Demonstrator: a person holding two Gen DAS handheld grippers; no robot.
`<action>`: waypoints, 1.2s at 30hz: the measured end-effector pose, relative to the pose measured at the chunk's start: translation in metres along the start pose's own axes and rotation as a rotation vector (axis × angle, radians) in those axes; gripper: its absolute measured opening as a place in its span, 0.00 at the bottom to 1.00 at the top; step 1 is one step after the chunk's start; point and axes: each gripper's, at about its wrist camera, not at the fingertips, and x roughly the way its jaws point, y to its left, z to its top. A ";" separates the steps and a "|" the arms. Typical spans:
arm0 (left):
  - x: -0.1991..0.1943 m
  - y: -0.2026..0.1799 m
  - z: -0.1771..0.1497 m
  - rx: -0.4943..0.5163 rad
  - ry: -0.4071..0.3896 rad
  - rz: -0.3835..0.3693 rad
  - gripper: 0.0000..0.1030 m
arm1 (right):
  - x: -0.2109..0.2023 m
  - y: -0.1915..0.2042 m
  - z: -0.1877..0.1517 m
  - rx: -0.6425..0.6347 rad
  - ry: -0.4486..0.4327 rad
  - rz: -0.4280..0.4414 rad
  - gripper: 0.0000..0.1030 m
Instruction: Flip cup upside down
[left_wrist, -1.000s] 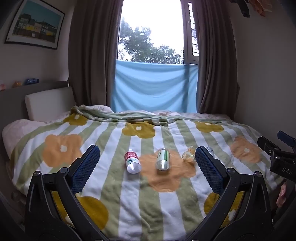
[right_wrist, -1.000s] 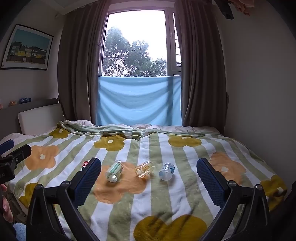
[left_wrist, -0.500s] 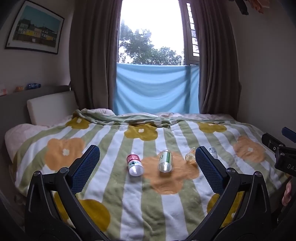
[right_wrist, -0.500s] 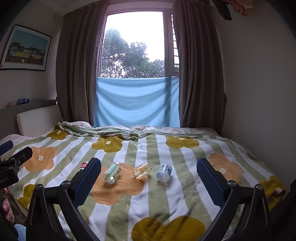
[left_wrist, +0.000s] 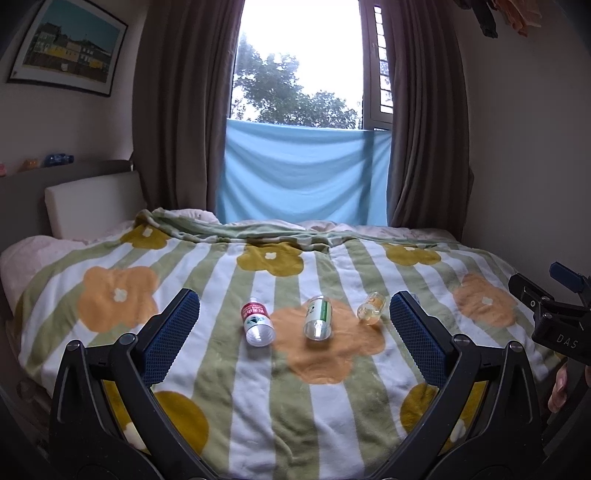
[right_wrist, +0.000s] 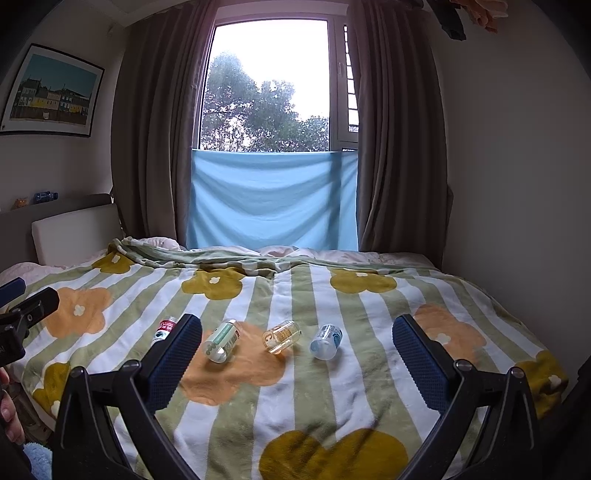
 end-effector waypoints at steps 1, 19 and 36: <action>0.000 0.001 0.000 0.002 -0.003 0.005 1.00 | 0.000 0.000 0.000 -0.001 0.000 -0.002 1.00; -0.004 -0.006 -0.002 0.027 -0.018 0.030 1.00 | 0.000 0.003 0.002 0.003 0.008 -0.016 1.00; -0.003 -0.010 0.002 0.031 -0.006 0.007 1.00 | 0.000 0.003 0.003 0.004 0.007 -0.015 1.00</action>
